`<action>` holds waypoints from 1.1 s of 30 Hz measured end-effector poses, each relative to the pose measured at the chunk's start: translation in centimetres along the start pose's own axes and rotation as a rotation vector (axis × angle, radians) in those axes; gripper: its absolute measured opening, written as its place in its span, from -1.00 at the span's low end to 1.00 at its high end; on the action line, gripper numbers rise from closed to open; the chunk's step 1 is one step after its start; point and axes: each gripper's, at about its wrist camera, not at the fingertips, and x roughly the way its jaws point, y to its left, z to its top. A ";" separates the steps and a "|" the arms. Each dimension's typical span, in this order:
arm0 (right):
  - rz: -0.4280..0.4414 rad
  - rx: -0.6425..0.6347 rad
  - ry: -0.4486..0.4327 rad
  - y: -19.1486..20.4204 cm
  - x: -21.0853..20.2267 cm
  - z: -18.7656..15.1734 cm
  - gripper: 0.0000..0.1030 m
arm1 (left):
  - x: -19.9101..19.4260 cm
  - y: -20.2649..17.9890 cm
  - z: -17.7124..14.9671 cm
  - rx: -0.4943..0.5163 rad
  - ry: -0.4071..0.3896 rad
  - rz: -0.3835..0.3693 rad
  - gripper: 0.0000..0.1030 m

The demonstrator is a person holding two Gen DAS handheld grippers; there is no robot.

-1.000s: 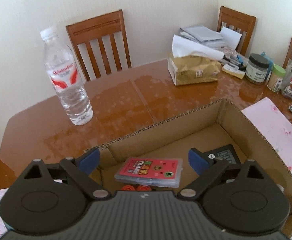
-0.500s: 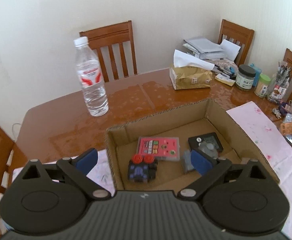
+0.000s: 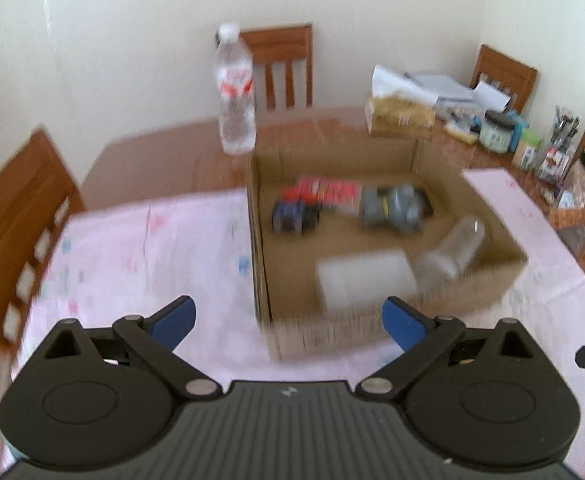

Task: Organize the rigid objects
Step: 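Withdraw both tools toward the correction-tape roller and light blue container, then grasp the white correction-tape roller with the left tool while the right tool grasps the light blue container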

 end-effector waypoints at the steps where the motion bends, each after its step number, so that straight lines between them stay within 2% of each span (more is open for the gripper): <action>1: 0.004 -0.002 0.010 0.0 0.2 -0.3 1.00 | 0.1 -0.1 -0.9 -0.009 0.017 0.002 0.93; 6: 0.000 0.012 0.058 0.2 1.8 -1.2 1.00 | 0.7 -0.7 -4.2 0.004 0.062 0.009 0.93; 9: 0.001 0.040 0.067 0.2 2.8 -0.7 1.00 | 1.3 -0.9 -5.8 0.019 0.091 -0.017 0.93; 16: -0.066 0.182 0.116 0.2 6.3 1.4 1.00 | 2.8 -0.7 -6.8 0.035 0.115 -0.039 0.93; 20: -0.104 0.217 0.143 1.0 8.0 2.0 1.00 | 3.5 -0.4 -7.0 0.045 0.127 -0.088 0.93; 25: -0.148 0.190 0.170 2.1 9.0 1.8 1.00 | 4.2 0.1 -7.6 0.069 0.148 -0.117 0.93; 33: -0.132 0.118 0.170 2.0 8.3 0.9 1.00 | 5.1 0.0 -8.8 0.083 0.175 -0.105 0.94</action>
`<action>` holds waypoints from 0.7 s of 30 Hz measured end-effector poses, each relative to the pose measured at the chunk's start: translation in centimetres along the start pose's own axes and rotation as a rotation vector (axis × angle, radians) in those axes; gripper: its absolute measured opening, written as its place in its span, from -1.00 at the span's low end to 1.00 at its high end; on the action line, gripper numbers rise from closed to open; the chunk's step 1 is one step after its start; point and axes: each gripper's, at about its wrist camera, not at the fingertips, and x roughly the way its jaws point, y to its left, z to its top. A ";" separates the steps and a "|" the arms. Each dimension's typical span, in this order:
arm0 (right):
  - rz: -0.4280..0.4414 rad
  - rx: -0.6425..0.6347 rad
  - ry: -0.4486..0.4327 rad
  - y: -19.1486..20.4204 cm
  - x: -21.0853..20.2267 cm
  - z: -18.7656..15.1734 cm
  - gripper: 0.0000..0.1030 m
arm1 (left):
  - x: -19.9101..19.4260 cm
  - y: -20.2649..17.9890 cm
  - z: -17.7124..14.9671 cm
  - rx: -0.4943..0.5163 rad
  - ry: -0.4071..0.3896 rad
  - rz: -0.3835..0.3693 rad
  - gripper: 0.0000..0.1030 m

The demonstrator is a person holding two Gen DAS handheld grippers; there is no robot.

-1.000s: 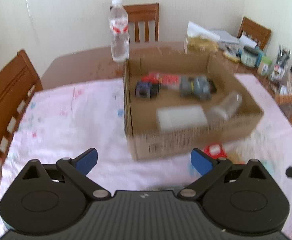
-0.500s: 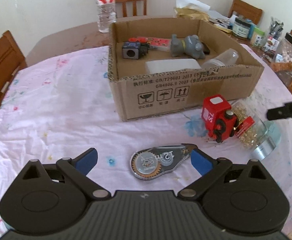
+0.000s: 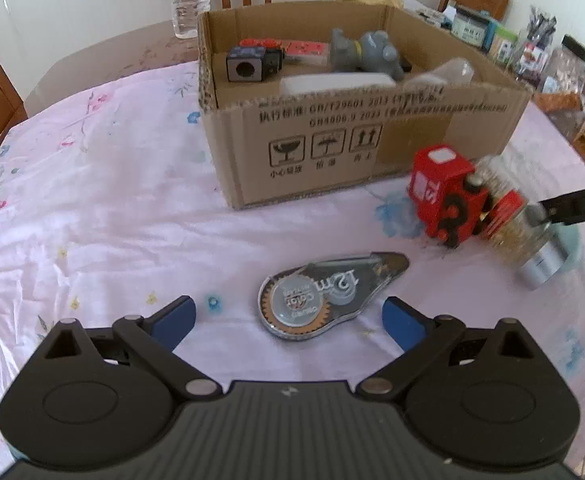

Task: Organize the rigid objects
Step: 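Grasp the white correction-tape roller with the left tool while the right tool grasps the light blue container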

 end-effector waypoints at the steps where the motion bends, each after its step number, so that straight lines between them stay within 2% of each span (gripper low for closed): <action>1: 0.002 -0.008 0.003 -0.2 -0.1 -0.2 1.00 | 0.1 0.1 -0.1 -0.006 -0.005 0.005 0.95; 7: 0.020 -0.076 0.006 -1.0 -0.9 -1.6 1.00 | 0.0 0.7 -0.2 -0.015 -0.012 0.011 0.95; 12: 0.001 -0.125 0.011 -1.3 -1.3 -2.9 1.00 | 0.0 1.6 -0.1 -0.040 -0.006 0.028 0.97; 17: 0.038 -0.095 -0.013 -2.2 -1.3 -3.7 1.00 | 0.2 2.2 0.2 -0.071 0.000 0.053 0.97; 21: 0.047 -0.109 -0.042 -2.2 -1.5 -4.4 1.00 | 0.2 0.5 0.2 -0.034 0.012 0.016 0.98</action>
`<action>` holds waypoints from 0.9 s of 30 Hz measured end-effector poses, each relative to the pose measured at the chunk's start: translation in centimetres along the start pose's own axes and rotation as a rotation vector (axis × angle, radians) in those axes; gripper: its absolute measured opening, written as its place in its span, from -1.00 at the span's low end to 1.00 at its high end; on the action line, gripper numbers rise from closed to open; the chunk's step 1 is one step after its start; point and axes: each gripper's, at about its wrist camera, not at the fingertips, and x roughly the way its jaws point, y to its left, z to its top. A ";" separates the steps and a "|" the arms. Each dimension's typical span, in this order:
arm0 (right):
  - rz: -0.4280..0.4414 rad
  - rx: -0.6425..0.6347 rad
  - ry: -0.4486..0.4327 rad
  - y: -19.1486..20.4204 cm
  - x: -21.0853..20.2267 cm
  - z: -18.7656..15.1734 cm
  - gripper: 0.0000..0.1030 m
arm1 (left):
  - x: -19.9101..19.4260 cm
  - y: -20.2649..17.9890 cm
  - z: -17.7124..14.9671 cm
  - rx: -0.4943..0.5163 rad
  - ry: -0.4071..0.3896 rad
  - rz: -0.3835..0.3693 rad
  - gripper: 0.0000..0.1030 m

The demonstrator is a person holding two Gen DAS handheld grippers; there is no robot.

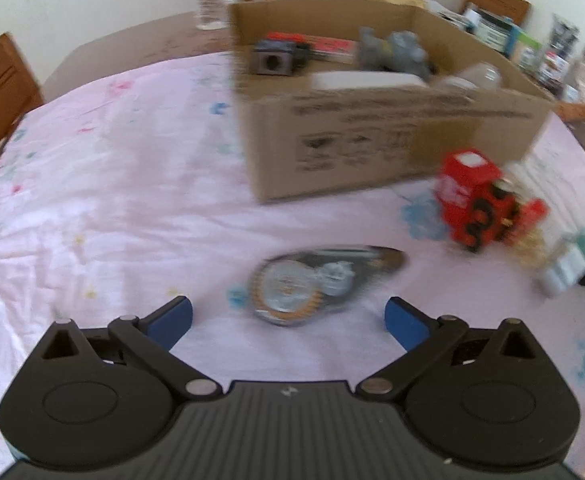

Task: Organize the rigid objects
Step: 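Grasp the white correction-tape roller with the left tool while the right tool grasps the light blue container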

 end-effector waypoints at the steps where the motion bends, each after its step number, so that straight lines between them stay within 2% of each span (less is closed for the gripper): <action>1: 0.000 0.000 -0.007 0.0 -0.1 -0.2 1.00 | 0.0 -0.6 0.0 0.010 -0.001 -0.006 0.98; 7: 0.003 -0.005 -0.066 0.0 -0.6 -1.6 1.00 | 0.4 -2.6 0.7 -0.050 -0.016 0.031 0.99; 16: -0.001 0.002 -0.099 0.1 -0.8 -2.1 1.00 | 1.0 -2.1 0.9 -0.118 -0.063 0.076 0.98; 21: -0.005 0.006 -0.106 0.4 -0.9 -2.3 1.00 | 1.0 -2.4 1.0 -0.133 -0.067 0.083 0.89; 23: -0.002 0.002 -0.106 0.5 -0.9 -2.3 1.00 | 0.8 -2.7 1.1 -0.128 -0.070 0.080 0.75; 27: 0.008 -0.013 -0.103 0.7 -0.9 -2.2 1.00 | 0.7 -3.1 1.2 -0.108 -0.077 0.067 0.74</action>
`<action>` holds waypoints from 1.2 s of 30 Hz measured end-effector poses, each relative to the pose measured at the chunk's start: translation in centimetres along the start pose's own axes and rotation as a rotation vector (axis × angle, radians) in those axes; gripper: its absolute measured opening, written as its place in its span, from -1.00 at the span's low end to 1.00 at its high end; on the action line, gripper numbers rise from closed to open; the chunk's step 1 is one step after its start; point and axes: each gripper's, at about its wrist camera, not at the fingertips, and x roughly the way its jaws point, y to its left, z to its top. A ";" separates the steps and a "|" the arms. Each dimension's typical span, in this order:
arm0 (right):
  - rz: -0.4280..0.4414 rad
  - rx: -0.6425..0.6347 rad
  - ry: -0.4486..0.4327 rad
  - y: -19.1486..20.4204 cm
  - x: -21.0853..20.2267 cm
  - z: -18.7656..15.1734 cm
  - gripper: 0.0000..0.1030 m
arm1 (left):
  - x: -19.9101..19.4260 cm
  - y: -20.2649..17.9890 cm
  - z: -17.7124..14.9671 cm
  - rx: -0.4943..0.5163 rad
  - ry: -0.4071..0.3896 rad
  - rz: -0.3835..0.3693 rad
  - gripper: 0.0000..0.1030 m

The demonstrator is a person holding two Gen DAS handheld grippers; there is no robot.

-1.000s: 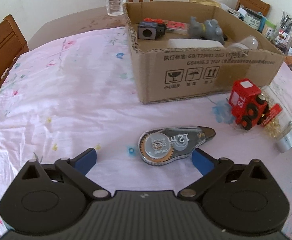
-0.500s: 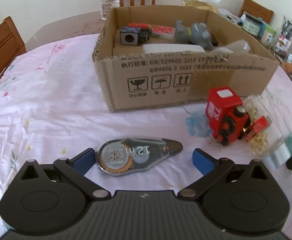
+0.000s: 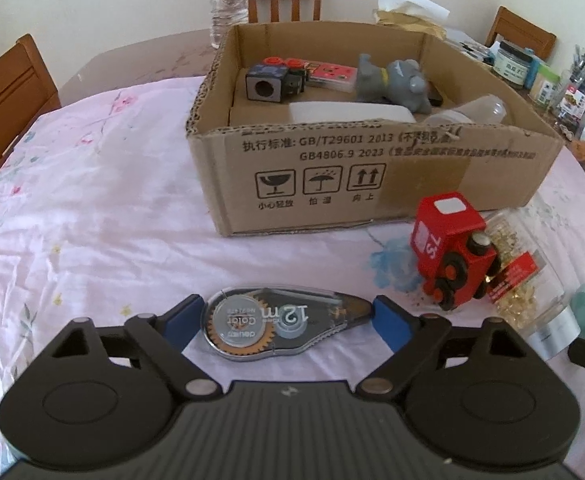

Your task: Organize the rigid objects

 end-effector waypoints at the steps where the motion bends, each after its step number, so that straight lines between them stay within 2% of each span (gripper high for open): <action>1: 0.005 -0.006 0.004 0.1 0.0 0.1 1.00 | 0.0 0.0 0.0 0.013 -0.006 -0.008 0.74; 9: 0.045 -0.080 -0.008 1.1 -0.1 0.2 0.96 | 0.2 0.3 0.2 0.046 -0.010 -0.031 0.74; 20: 0.095 -0.137 -0.027 1.0 -0.8 0.8 0.19 | 0.1 0.4 0.2 0.032 -0.002 -0.022 0.74; 29: 0.101 -0.165 -0.019 0.9 -0.5 1.3 0.12 | 0.1 0.3 0.3 0.026 0.010 -0.014 0.74; 36: 0.101 -0.187 -0.010 0.8 -0.9 1.7 0.11 | -0.1 0.1 0.7 0.091 0.029 -0.035 0.74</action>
